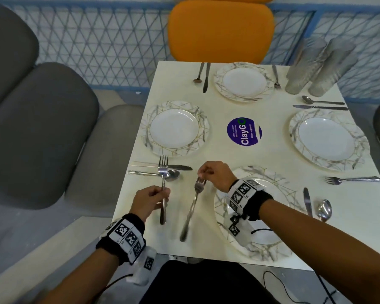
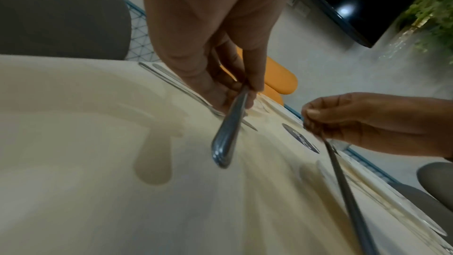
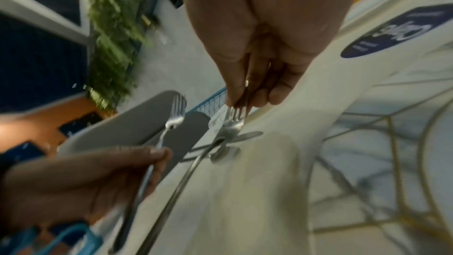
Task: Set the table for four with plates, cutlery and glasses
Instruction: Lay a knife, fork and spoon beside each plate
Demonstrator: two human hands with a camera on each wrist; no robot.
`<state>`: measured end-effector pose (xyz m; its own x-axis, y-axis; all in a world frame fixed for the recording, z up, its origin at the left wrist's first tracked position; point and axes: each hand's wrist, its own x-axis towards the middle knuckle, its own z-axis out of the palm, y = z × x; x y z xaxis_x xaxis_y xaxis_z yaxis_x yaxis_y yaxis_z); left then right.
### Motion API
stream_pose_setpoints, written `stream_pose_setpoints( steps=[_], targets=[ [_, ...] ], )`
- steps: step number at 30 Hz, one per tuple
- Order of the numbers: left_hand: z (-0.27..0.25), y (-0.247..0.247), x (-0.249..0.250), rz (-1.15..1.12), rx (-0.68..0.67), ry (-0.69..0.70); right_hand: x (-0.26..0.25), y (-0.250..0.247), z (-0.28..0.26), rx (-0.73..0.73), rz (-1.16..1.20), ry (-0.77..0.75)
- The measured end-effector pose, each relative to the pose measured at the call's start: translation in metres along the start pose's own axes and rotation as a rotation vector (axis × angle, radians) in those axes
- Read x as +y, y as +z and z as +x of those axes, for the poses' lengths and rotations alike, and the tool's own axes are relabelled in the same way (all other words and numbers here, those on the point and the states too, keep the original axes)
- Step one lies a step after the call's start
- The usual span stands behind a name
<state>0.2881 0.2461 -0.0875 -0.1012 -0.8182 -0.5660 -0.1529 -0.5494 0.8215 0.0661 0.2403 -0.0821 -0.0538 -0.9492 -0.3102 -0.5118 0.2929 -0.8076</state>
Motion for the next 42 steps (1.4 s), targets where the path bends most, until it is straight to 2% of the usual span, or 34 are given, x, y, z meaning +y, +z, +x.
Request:
stream_pose_setpoints(
  steps=[5, 7, 9, 12, 16, 19, 26, 42],
  targets=[
    [0.004, -0.027, -0.001, -0.048, 0.044, 0.024, 0.005, 0.018, -0.001, -0.122, -0.263, -0.046],
    [0.005, -0.034, -0.003, -0.043, 0.038, 0.033, 0.009, 0.023, 0.0, -0.096, -0.394, -0.041],
    [0.005, -0.039, -0.005, -0.047, 0.031, 0.037, 0.011, 0.026, -0.001, -0.011, -0.533, -0.067],
    [0.005, -0.044, -0.006, -0.041, 0.027, 0.039, 0.009, 0.027, -0.013, 0.056, -0.626, -0.139],
    [0.004, -0.05, -0.008, -0.043, 0.012, 0.04, 0.013, 0.038, -0.046, -0.086, -0.94, -0.262],
    [0.003, -0.053, -0.008, -0.049, -0.001, 0.05, 0.026, 0.045, -0.059, -0.074, -1.114, -0.213],
    [0.001, -0.054, -0.009, -0.056, -0.018, 0.047, 0.041, 0.043, -0.071, -0.038, -1.154, -0.171],
    [0.001, -0.045, -0.007, -0.024, -0.045, 0.069, 0.06, 0.051, -0.079, 0.077, -1.084, -0.214]
  ],
)
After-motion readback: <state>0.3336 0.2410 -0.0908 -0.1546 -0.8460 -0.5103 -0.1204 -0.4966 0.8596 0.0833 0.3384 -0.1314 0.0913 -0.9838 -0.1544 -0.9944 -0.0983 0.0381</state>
